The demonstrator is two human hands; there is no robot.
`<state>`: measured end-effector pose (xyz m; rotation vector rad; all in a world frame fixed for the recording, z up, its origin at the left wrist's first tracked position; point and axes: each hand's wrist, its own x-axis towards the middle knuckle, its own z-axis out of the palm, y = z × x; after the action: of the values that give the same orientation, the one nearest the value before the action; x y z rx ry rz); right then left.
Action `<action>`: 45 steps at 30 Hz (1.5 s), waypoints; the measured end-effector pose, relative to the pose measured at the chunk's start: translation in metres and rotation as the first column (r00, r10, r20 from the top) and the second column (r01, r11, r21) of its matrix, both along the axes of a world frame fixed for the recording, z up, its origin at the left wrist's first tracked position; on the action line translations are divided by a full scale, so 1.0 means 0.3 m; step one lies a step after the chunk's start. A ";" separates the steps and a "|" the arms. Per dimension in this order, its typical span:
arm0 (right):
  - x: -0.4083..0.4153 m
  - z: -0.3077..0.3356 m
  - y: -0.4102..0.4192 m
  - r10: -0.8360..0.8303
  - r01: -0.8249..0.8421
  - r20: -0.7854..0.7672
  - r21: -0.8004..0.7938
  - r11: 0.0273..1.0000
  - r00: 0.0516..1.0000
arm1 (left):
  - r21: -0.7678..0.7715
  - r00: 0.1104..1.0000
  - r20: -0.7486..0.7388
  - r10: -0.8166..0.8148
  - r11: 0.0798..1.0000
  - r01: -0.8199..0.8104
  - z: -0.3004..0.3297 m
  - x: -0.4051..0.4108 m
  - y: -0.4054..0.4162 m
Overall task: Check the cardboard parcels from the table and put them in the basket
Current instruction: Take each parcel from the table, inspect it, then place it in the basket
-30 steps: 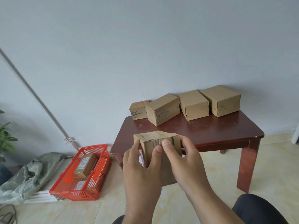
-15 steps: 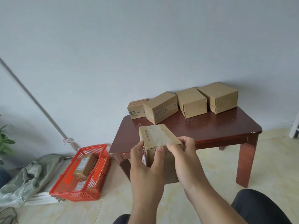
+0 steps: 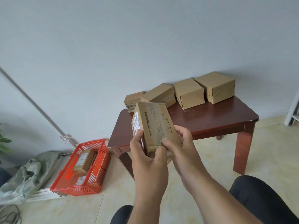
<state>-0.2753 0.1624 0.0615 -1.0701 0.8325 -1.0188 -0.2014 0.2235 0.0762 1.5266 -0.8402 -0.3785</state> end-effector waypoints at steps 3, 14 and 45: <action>0.001 -0.006 0.001 -0.006 0.006 0.003 -0.018 1.000 1.000 | -0.018 1.000 -0.002 0.011 1.000 -0.011 0.002 -0.005 -0.006; -0.007 0.010 0.017 -0.017 0.017 0.001 -0.165 0.986 1.000 | -0.029 0.996 0.090 -0.006 1.000 0.008 0.014 0.032 -0.015; 0.002 -0.057 0.017 -0.135 0.137 0.022 -0.160 0.978 0.991 | 0.013 0.990 0.073 0.121 0.992 -0.122 -0.006 0.077 -0.035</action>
<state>-0.2749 0.1676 0.0445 -1.1551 0.8338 -1.2229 -0.1784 0.2130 0.0744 1.6073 -0.7967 -0.2436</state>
